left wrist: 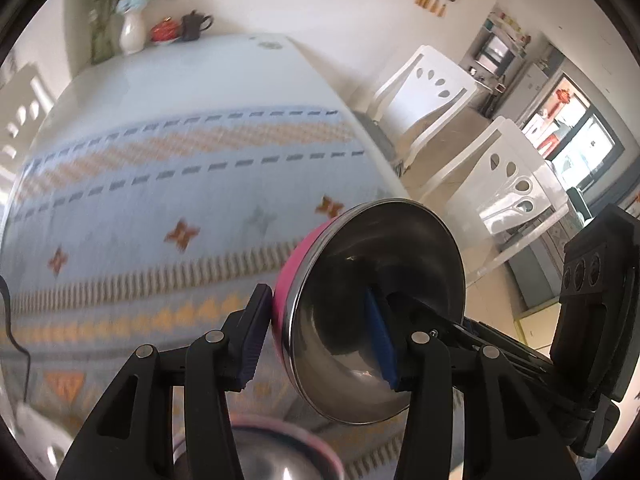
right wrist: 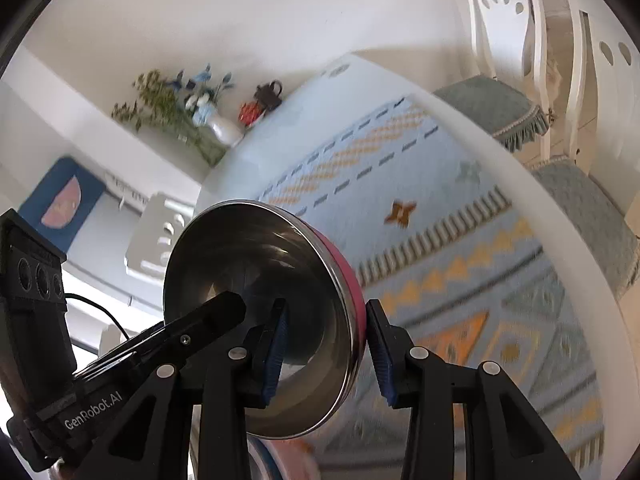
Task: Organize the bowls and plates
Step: 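Lift the pink-sided steel bowl with both tools and carry it to the nested bowls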
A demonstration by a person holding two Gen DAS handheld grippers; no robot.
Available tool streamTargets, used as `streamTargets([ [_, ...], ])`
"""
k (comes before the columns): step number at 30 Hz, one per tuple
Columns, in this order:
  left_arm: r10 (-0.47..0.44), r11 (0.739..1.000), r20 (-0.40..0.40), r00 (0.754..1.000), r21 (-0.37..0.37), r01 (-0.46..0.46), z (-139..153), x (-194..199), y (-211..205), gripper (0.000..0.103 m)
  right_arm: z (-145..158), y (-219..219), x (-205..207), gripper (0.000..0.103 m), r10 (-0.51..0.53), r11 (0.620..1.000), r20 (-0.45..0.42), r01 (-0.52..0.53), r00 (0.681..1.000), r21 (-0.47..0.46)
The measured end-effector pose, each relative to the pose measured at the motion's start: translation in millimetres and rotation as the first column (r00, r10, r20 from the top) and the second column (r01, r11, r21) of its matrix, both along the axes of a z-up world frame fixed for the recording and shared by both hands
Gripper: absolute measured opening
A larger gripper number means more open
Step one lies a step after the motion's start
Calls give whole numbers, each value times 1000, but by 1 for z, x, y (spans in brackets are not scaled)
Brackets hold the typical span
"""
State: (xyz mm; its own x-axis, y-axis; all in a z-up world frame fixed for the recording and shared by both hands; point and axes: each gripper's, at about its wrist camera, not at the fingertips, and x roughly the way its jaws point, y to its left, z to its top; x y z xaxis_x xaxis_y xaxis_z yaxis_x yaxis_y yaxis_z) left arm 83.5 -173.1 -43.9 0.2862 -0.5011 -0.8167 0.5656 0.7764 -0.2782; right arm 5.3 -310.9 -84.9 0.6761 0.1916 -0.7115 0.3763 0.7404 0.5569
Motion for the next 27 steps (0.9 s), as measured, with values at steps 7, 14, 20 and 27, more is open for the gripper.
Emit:
streamTargets([
  [7, 54, 998, 0, 999, 12, -54, 1, -35, 44, 44, -2, 48, -29, 39, 68, 997, -53, -66, 996, 34],
  [14, 99, 995, -9, 995, -1, -99, 4, -56, 78, 44, 6, 86, -43, 39, 130, 992, -58, -129, 990, 14],
  [20, 129, 992, -45, 991, -3, -129, -6, -68, 99, 44, 4, 108, -51, 39, 166, 986, -92, -165, 982, 16],
  [27, 135, 991, -81, 988, -10, -136, -18, -77, 108, 44, -5, 120, -60, 39, 177, 984, -144, -177, 974, 15],
])
